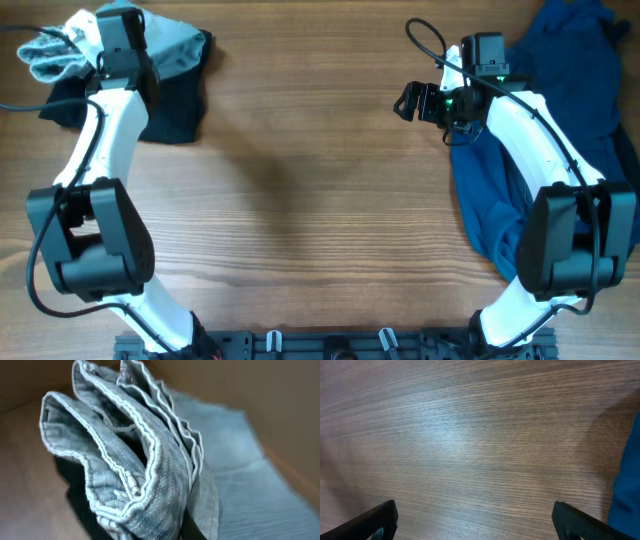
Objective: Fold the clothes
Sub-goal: 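Carry the shorts left and place them on the black garment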
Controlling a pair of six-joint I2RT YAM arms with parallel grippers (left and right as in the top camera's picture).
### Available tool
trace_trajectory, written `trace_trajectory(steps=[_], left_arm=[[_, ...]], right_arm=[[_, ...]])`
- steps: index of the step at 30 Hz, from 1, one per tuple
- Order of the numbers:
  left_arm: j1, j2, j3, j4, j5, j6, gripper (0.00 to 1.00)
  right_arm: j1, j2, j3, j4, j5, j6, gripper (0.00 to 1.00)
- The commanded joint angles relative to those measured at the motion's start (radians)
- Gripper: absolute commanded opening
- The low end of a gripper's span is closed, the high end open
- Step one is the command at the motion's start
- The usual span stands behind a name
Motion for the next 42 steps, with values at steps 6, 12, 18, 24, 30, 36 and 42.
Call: trace_trajectory(steps=[6,12,18,24,30,36,42], left_arm=[[0.007,-0.025,0.018,-0.42,-0.029,-0.106,1.0],[0.023,-0.106,0.018,-0.374,0.066,-0.093,1.0],[0.001,-0.281,0.018,-0.194,0.505,0.266,1.0],[0.001,-0.207,0.018,-0.262,0.744,0.471,1.0],[-0.001,-0.212,0.018,-0.214,0.888,0.534,1.0],[0.0,-0.211,0.018,-0.252,0.888,0.534,1.0],[0.0,-0.211,0.018,-0.253,0.888,0.534,1.0]], right_arm=[[0.002,0.018,-0.002,0.009,-0.015,-0.024,1.0],[0.002,0.018,-0.002,0.009,-0.015,-0.028,1.0],[0.002,0.018,-0.002,0.023,-0.016,-0.023,0.99],[0.002,0.018,-0.002,0.05,-0.015,-0.052,1.0],[0.049,-0.058,0.095,-0.028,0.108,-0.161,1.0],[0.076,-0.246,0.198,-0.074,0.199,-0.206,1.0],[0.076,-0.41,0.198,-0.076,0.163,-0.197,1.0]])
